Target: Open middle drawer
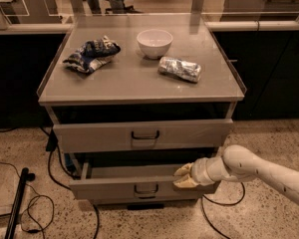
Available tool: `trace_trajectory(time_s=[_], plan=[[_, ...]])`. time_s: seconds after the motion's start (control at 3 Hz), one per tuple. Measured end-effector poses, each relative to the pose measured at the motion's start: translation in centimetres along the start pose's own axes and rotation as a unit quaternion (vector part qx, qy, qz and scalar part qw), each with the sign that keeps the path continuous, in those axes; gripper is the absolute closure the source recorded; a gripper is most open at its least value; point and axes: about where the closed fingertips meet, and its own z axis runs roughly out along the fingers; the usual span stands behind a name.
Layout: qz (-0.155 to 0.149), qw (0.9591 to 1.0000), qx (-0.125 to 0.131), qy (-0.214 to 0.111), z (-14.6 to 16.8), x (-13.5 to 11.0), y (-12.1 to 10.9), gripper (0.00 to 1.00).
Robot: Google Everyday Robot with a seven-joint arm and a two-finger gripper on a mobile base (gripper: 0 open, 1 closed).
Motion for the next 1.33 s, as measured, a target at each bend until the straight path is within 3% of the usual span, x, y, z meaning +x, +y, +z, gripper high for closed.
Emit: trace_trajectory(time_s=[0.33,0.67,1.33], plan=[[0.000,1.0000,0.000,0.000,-0.03,0.02,0.02,1.00],[0.000,1.0000,0.000,0.000,-0.03,0.02,0.02,0.82],[0.000,1.0000,0.000,0.000,-0.02,0.02,0.03,0.36]])
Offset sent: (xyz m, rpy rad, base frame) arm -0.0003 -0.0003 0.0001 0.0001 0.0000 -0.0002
